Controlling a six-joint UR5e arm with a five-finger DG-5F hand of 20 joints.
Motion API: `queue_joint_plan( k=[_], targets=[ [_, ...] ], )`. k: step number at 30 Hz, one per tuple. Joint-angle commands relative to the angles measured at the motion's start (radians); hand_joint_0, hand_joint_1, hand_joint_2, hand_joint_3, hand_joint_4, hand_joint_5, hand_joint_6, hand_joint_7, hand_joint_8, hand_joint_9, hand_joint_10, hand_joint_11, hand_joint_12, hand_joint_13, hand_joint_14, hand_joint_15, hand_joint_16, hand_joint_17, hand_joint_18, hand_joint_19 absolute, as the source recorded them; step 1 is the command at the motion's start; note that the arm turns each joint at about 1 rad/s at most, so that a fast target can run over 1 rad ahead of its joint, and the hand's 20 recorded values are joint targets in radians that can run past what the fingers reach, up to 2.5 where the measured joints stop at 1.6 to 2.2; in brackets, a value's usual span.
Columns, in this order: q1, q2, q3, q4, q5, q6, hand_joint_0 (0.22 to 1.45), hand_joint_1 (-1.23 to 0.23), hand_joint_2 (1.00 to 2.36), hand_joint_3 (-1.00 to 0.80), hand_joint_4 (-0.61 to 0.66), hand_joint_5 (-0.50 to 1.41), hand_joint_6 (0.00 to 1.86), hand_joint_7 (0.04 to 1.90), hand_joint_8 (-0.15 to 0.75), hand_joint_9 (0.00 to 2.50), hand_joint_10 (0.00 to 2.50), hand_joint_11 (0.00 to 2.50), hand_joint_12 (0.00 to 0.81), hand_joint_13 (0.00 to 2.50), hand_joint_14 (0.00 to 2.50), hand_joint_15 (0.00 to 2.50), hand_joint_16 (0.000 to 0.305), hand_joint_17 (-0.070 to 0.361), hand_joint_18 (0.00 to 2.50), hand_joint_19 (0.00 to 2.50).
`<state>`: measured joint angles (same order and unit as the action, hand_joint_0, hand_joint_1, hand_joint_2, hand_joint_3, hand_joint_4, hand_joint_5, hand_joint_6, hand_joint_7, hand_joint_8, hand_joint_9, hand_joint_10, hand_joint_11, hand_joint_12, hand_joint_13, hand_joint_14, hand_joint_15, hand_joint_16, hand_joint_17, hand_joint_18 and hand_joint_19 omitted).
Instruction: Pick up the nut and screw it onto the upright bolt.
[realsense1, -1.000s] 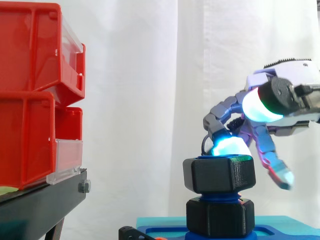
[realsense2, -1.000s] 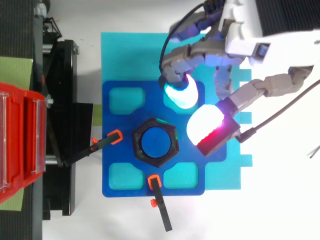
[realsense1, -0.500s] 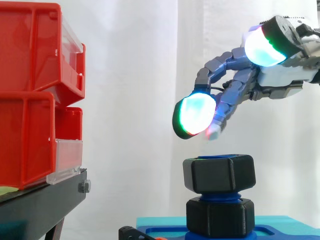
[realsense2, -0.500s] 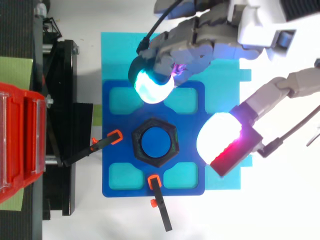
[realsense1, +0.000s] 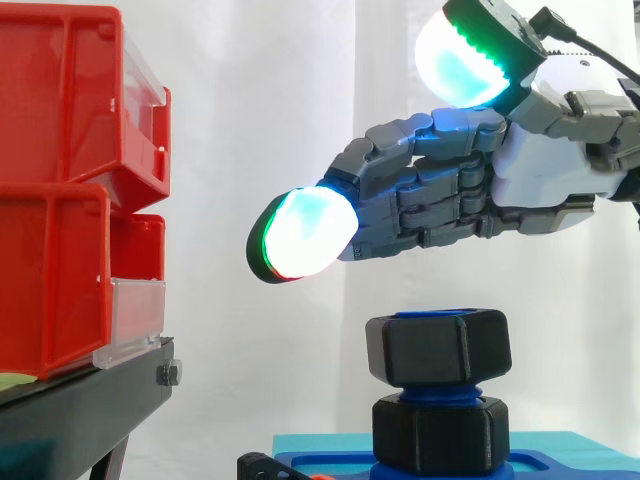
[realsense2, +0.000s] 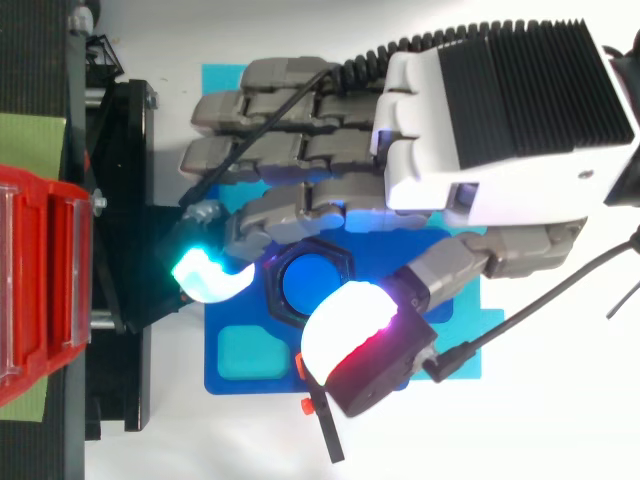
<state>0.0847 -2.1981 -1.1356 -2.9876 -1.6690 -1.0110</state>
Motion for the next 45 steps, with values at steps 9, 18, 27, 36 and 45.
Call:
queue_joint_plan(
  k=[9, 18, 27, 36, 45],
  targets=[
    [0.01, -0.002, -0.072, 0.064, 0.009, 0.008, 0.49, 0.13, 1.0, -0.5, 0.09, -0.23, 0.5, 0.62, 0.15, 0.0, 0.0, 0.0, 0.323, 0.0, 0.0, 0.0, 0.051, 0.114, 0.0, 0.0],
    [0.01, -0.002, -0.07, 0.065, 0.011, 0.006, 0.5, 0.07, 1.0, -0.5, 0.16, -0.18, 0.5, 0.77, 0.187, 0.12, 0.0, 0.0, 0.325, 0.0, 0.0, 0.0, 0.046, 0.103, 0.0, 0.0],
    [0.01, -0.002, -0.087, 0.068, 0.008, 0.003, 0.51, 0.03, 1.0, -0.5, 0.23, -0.14, 0.5, 0.97, 0.212, 0.22, 0.0, 0.0, 0.307, 0.0, 0.0, 0.0, 0.041, 0.092, 0.0, 0.0],
    [-0.01, -0.002, -0.087, 0.064, 0.005, 0.003, 0.51, -0.03, 1.0, -0.5, 0.24, -0.11, 0.5, 1.07, 0.23, 0.32, 0.0, 0.0, 0.297, 0.06, 0.0, 0.0, 0.036, 0.081, 0.0, 0.0],
    [-0.051, 0.0, -0.087, 0.055, -0.014, -0.001, 0.51, -0.05, 1.0, -0.5, 0.23, -0.09, 0.5, 1.14, 0.243, 0.39, 0.0, 0.0, 0.294, 0.12, 0.0, 0.0, 0.035, 0.078, 0.0, 0.0]
  ],
)
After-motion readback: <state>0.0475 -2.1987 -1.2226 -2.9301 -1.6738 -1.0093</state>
